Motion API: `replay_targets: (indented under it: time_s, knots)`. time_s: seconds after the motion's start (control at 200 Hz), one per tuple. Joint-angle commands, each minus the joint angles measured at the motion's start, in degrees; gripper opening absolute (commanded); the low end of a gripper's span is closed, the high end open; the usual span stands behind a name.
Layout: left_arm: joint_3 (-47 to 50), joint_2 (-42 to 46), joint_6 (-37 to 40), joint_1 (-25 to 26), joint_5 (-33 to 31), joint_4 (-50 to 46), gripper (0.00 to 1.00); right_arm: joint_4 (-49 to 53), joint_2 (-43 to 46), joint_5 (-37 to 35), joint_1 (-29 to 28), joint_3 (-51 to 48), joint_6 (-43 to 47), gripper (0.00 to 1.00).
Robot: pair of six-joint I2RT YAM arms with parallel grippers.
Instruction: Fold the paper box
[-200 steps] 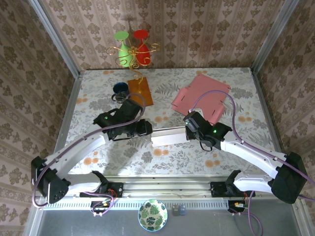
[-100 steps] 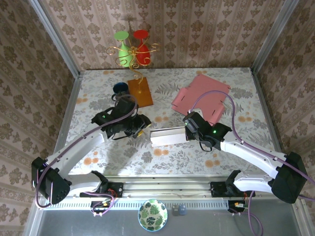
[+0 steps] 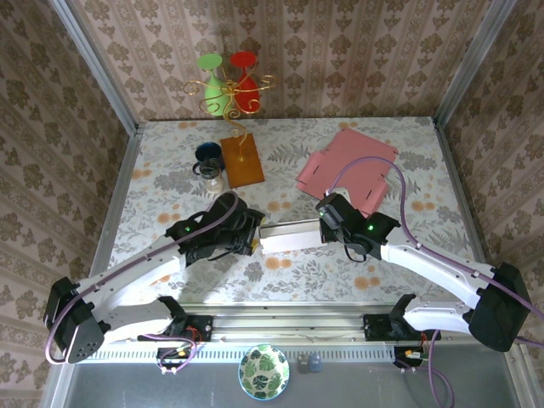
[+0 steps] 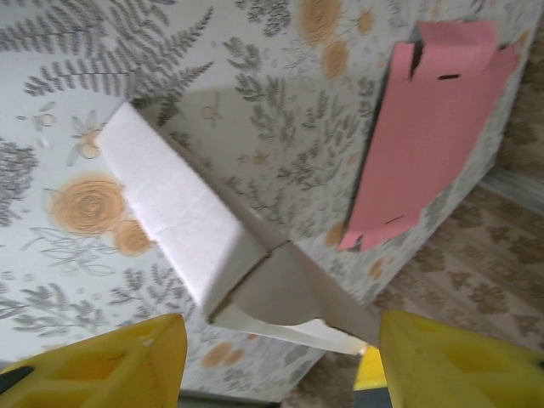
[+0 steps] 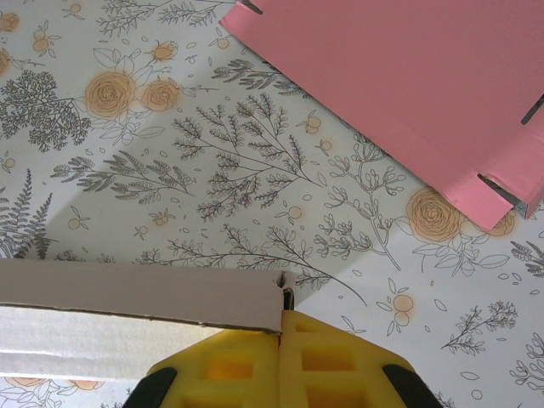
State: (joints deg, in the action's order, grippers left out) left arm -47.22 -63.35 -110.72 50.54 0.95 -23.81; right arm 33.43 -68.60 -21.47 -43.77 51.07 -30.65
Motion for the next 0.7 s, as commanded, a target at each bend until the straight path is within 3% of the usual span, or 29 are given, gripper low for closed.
replay_targets:
  time_s: [0.0, 0.215, 0.415, 0.695]
  knots:
    - [2.08, 0.84, -10.67, 1.69, -4.78, 2.67, 0.61, 2.27, -0.04, -0.48, -0.54, -0.49, -0.90, 0.00]
    - [5.89, 0.52, -13.52, 3.94, -8.23, 8.38, 0.59, 1.99, -0.22, -0.17, -0.61, -0.55, -0.96, 0.00]
    - [7.93, 1.21, -14.35, 5.61, -12.65, 10.72, 0.49, 1.73, -0.49, 0.00, -0.53, -0.45, -0.98, 0.00]
    - [10.24, 1.11, -14.83, 6.75, -14.22, 13.04, 0.44, 1.73, -0.66, -0.04, -0.53, -0.29, -0.90, 0.00]
